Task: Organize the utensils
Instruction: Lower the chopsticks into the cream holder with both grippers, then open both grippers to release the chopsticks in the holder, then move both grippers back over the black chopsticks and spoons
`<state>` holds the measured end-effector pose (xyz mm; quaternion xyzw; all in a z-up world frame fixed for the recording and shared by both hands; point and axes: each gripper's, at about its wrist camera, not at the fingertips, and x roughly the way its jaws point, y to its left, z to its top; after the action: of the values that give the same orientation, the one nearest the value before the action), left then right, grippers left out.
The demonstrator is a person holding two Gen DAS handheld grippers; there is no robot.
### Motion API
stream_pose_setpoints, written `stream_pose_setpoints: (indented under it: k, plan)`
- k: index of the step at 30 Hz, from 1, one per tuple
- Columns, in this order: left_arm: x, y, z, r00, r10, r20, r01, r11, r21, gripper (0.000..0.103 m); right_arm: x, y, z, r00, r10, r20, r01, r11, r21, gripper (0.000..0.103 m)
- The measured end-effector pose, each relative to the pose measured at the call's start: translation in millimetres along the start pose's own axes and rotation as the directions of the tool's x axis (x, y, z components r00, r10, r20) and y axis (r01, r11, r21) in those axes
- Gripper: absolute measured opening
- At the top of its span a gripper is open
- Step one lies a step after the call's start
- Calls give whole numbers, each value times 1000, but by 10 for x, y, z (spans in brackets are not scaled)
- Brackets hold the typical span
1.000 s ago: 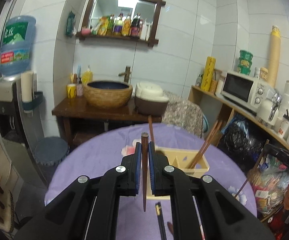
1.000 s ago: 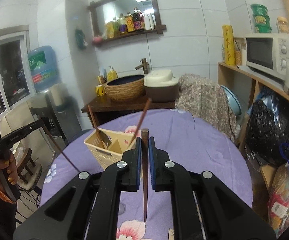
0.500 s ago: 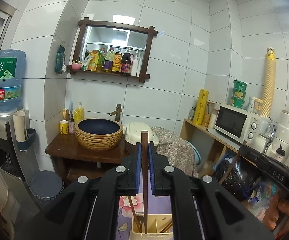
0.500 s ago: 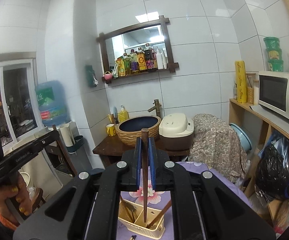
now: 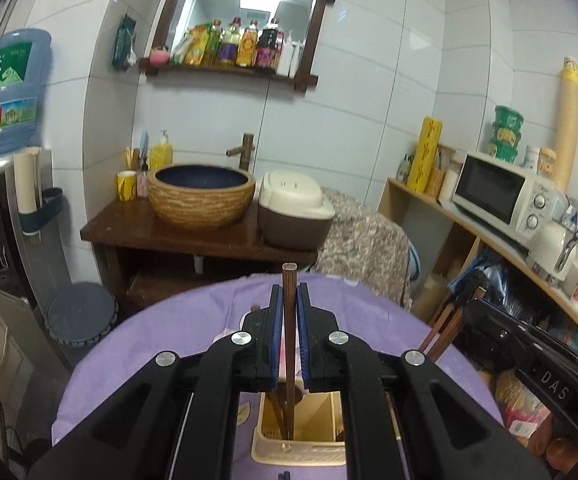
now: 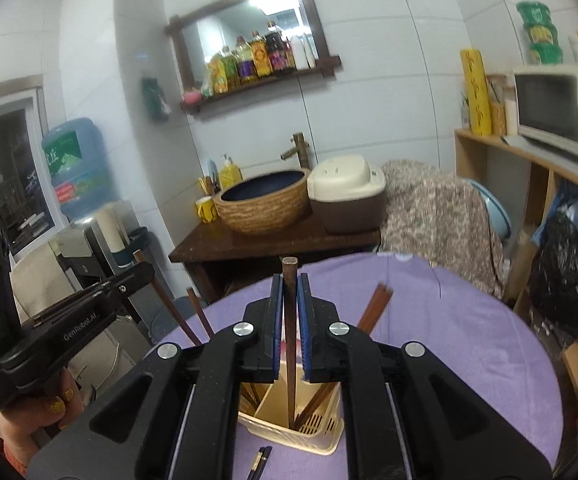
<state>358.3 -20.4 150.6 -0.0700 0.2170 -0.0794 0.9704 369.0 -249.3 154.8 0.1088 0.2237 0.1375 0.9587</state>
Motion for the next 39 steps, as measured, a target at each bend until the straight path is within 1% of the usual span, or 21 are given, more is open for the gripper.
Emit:
stream_pose_setpoints:
  k: [2, 8, 13, 14, 15, 16, 17, 18, 20, 22, 23, 25, 26, 28, 29, 32, 34, 36, 37, 38, 39]
  plan:
    - [67, 29, -85, 1000, 3, -22, -3, 1000, -3, 9, 52, -31, -67, 1000, -3, -14, 3, 1000, 12, 8]
    - [206, 123, -203, 998, 9, -64, -10, 1000, -13, 9, 87, -100, -120, 1000, -18, -11, 18, 1000, 24, 8]
    - [240, 149, -264, 997, 11, -73, -12, 1000, -17, 9, 86, -121, -139, 1000, -22, 5, 22, 1000, 20, 8]
    - [227, 156, -274, 997, 7, -73, -9, 1000, -17, 11, 87, -118, -146, 1000, -27, 5, 27, 1000, 13, 11]
    - [210, 155, -284, 997, 7, -74, -8, 1000, -15, 21, 72, -109, -164, 999, -33, 11, 33, 999, 8, 20]
    - [186, 157, -292, 998, 8, -70, -9, 1000, -15, 45, 46, -107, -181, 999, -36, 24, 36, 999, 6, 27]
    - [146, 165, -301, 998, 10, -58, -11, 1000, -18, 57, 9, -103, -202, 998, -39, 41, 39, 999, 2, 46]
    - [93, 175, -315, 999, 11, -43, -12, 1000, -22, 66, -39, -96, -226, 997, -50, 62, 51, 999, -4, 56]
    - [-37, 175, -360, 1000, 7, -30, -7, 1000, 0, 68, -131, -89, -272, 994, -68, 87, 69, 997, -18, 56]
    - [-141, 164, -429, 1000, 13, -29, -12, 999, 37, 76, -245, -100, -345, 990, -90, 105, 92, 996, -20, 58]
    - [-218, 170, -490, 1000, 20, -21, -19, 998, 58, 78, -296, -103, -383, 989, -97, 108, 100, 995, -22, 63]
    - [-329, 205, -628, 999, 32, -13, -31, 996, 82, 87, -382, -107, -472, 990, -98, 102, 102, 994, -35, 64]
    - [-364, 224, -697, 999, 35, -20, -33, 995, 92, 89, -422, -107, -546, 990, -107, 87, 112, 993, -48, 65]
    - [-413, 276, -865, 998, 48, -50, -42, 993, 114, 97, -465, -105, -693, 990, -132, 58, 136, 988, -67, 68]
    - [-427, 300, -944, 996, 58, -65, -49, 991, 124, 98, -475, -98, -815, 989, -143, 22, 144, 986, -83, 71]
    - [-449, 374, -1245, 984, 125, -123, -104, 981, 164, 98, -506, -90, -1099, 984, -175, -39, 170, 979, -115, 73]
    - [-439, 442, -1494, 971, 160, -180, -127, 975, 182, 98, -504, -82, -1306, 975, -204, -89, 191, 972, -141, 76]
    - [-436, 506, -1663, 961, 170, -218, -133, 976, 174, 98, -478, -84, -1557, 961, -237, -145, 214, 964, -158, 77]
    - [-458, 565, -1784, 957, 179, -230, -146, 977, 153, 98, -459, -86, -1652, 954, -245, -171, 219, 963, -158, 77]
    - [-473, 615, -1883, 951, 200, -236, -173, 976, 132, 98, -434, -93, -1791, 947, -245, -207, 217, 965, -150, 77]
    - [-482, 644, -1934, 948, 213, -238, -189, 975, 120, 98, -416, -102, -1896, 942, -241, -234, 213, 967, -139, 77]
